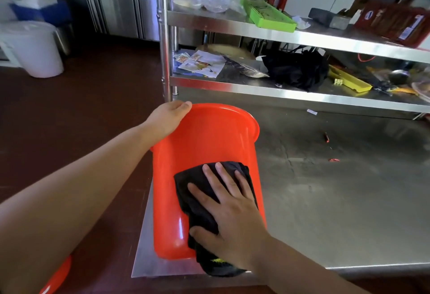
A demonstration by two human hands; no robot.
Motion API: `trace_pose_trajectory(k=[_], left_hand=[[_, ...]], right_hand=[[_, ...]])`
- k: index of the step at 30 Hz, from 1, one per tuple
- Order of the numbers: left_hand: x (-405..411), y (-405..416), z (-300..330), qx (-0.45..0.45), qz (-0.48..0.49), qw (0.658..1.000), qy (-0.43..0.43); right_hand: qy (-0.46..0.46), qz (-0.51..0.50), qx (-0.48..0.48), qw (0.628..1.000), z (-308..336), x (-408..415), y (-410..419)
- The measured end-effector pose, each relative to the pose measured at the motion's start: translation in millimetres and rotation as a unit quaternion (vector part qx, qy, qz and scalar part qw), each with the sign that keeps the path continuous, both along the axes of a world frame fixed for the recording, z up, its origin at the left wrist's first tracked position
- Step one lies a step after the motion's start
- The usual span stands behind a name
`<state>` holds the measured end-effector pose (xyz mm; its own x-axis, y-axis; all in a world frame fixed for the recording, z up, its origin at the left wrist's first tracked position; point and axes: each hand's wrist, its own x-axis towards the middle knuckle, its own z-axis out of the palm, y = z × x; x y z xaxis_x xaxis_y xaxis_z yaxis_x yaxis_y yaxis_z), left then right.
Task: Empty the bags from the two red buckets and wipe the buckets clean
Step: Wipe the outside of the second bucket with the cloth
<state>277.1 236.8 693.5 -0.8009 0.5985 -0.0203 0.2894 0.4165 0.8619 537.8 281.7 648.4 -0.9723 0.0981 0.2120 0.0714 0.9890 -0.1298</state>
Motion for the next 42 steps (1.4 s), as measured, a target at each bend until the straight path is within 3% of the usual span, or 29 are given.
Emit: trace_pose_trajectory(k=[4, 14, 18, 22, 25, 28, 32, 33, 34, 35, 37, 39, 42], left_hand=[[-11.0, 5.6, -5.6, 0.023, 0.009, 0.998, -0.053], [-20.4, -20.9, -25.8, 0.085, 0.039, 0.994, -0.060], [-29.9, -39.3, -35.9, 0.114, 0.058, 0.984, -0.121], [-36.3, -62.3, -42.5, 0.110, 0.071, 0.980, -0.151], [-37.6, -79.6, -45.0, 0.115, 0.094, 0.976, -0.161], [-37.9, -95.0, -47.6, 0.108, 0.097, 0.976, -0.161], [-34.8, -106.9, -48.5, 0.103, 0.095, 0.977, -0.161], [-33.0, -109.7, -48.7, 0.106, 0.096, 0.976, -0.162], [-31.3, -111.7, -50.1, 0.106, 0.094, 0.976, -0.163], [-29.2, -112.8, -51.4, 0.106, 0.093, 0.976, -0.163], [-25.3, -110.2, -51.7, 0.112, 0.098, 0.975, -0.166], [-22.5, -103.0, -47.2, 0.107, 0.091, 0.975, -0.171], [-24.8, -89.0, -35.1, 0.092, 0.045, 0.979, -0.175]], right_hand=[[0.010, 0.003, -0.007, 1.000, -0.9, -14.6, 7.9], [0.040, -0.028, -0.053, 0.997, 20.6, -115.0, 59.2], [0.063, -0.053, -0.195, 0.977, 12.4, -115.1, 76.1], [0.074, -0.083, -0.411, 0.905, 5.0, -106.8, 91.7], [0.102, -0.091, -0.514, 0.847, -6.6, -103.7, 93.6], [0.102, -0.159, -0.655, 0.731, -13.9, -107.5, 91.5], [0.070, -0.176, -0.724, 0.663, -6.6, -117.7, 87.6], [0.075, -0.171, -0.689, 0.700, -0.1, -120.1, 82.3], [0.076, -0.169, -0.619, 0.763, 6.9, -122.0, 77.7], [0.068, -0.170, -0.525, 0.831, 11.7, -124.2, 73.7], [0.015, -0.174, -0.342, 0.923, 16.7, -125.5, 65.1], [-0.023, -0.181, -0.198, 0.963, 19.9, -121.9, 49.0], [-0.032, -0.154, -0.030, 0.987, 18.8, -108.7, 9.2]])
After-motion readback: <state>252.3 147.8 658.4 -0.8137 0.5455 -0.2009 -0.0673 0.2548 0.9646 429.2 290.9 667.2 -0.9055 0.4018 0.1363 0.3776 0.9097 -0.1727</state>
